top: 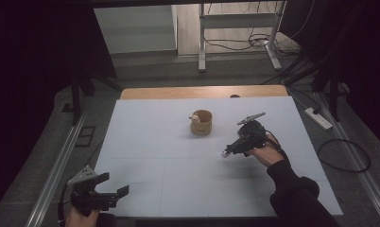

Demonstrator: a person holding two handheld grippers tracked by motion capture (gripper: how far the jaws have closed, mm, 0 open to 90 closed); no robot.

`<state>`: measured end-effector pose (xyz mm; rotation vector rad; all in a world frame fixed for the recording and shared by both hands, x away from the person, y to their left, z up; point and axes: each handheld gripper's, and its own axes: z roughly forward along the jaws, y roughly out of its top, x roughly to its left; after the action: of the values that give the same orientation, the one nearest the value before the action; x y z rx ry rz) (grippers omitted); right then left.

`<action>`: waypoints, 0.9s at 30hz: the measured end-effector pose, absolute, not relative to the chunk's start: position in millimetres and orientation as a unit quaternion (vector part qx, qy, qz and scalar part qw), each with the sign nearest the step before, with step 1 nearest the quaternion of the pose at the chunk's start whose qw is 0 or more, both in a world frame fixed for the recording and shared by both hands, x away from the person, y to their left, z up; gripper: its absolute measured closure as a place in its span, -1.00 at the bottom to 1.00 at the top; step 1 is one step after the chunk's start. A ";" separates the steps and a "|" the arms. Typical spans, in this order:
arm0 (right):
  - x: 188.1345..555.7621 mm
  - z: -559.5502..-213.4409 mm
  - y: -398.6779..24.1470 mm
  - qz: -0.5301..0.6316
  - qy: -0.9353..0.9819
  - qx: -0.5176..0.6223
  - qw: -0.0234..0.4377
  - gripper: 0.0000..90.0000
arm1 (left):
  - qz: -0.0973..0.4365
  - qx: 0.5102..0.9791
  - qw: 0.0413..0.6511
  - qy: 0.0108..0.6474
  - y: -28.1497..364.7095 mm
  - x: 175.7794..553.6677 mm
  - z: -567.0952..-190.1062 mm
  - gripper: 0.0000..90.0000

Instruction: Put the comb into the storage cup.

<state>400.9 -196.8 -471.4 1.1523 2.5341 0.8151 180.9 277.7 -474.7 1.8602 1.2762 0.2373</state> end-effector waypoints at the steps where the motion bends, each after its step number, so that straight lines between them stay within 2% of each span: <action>1: 402.7 -471.3 -193.0 0.273 0.868 0.399 0.118 -1.00 | 0.095 0.743 0.423 0.510 277.7 180.9 -474.7 -0.97; 23: 424.7 -476.9 -161.0 0.255 0.877 0.399 0.086 -1.00 | 0.090 0.743 0.423 0.511 278.3 181.8 -475.0 -0.97; 26: 426.3 -477.9 -158.0 0.247 0.879 0.398 0.088 -0.87 | 0.089 0.743 0.424 0.510 278.5 181.8 -475.1 -0.97; 27: 426.4 -478.0 -157.6 0.247 0.880 0.396 0.092 -0.75 | 0.089 0.743 0.424 0.510 278.5 181.8 -475.1 -0.97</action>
<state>426.4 -157.6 -478.0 1.1762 2.6125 0.7333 181.8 278.5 -475.1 1.8588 1.2765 0.2234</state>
